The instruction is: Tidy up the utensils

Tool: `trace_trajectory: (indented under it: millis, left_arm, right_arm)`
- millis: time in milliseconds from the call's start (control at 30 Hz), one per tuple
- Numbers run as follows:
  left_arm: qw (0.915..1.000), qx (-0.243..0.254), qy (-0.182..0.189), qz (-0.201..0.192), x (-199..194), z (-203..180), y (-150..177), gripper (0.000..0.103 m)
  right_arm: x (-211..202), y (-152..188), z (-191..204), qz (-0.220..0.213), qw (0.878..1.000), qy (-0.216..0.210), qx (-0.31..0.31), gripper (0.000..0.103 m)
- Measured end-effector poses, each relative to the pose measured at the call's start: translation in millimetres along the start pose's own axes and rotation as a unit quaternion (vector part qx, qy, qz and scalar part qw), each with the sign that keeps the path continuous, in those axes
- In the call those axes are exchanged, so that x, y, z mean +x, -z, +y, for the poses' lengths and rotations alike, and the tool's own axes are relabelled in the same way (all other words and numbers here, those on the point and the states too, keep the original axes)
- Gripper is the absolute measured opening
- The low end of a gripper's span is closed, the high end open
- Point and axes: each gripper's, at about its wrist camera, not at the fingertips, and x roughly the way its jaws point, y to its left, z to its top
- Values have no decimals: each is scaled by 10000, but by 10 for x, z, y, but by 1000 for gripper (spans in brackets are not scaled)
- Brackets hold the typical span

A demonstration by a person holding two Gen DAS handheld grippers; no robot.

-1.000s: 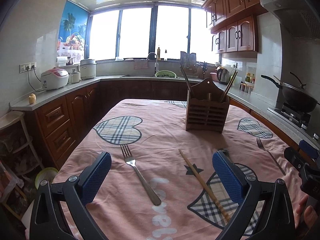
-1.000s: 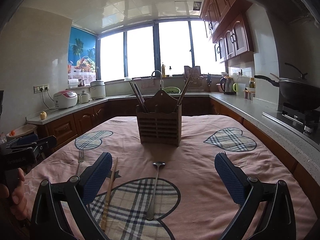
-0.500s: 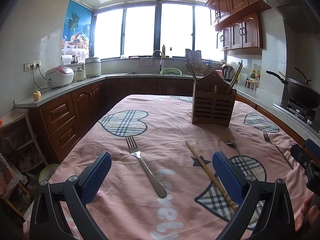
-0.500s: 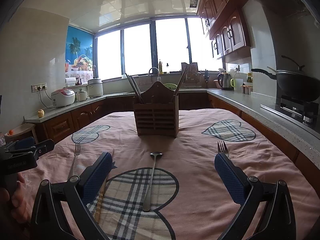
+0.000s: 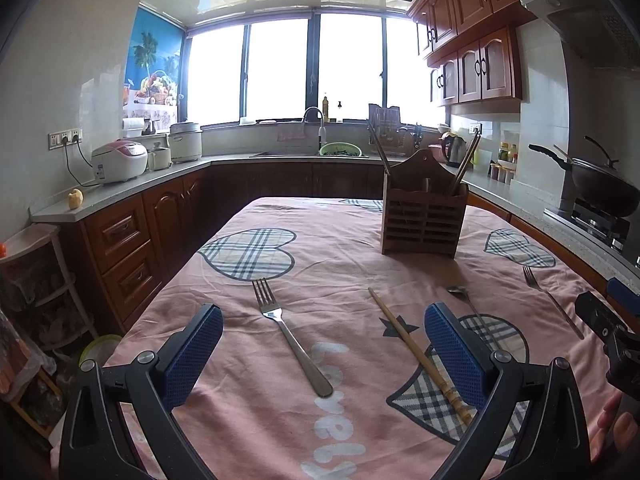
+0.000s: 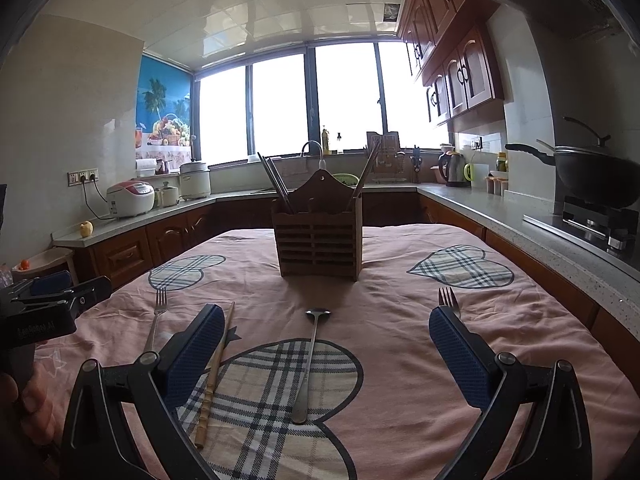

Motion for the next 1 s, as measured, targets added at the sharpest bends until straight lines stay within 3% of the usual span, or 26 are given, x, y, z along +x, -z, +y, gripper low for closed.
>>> trace_trajectory:
  millis: [1000]
  left_arm:
    - [9999,127,35,-12,-54,-86,2,102]
  right_arm:
    - [-48,-6,-32,-67,10000,-34,62,103]
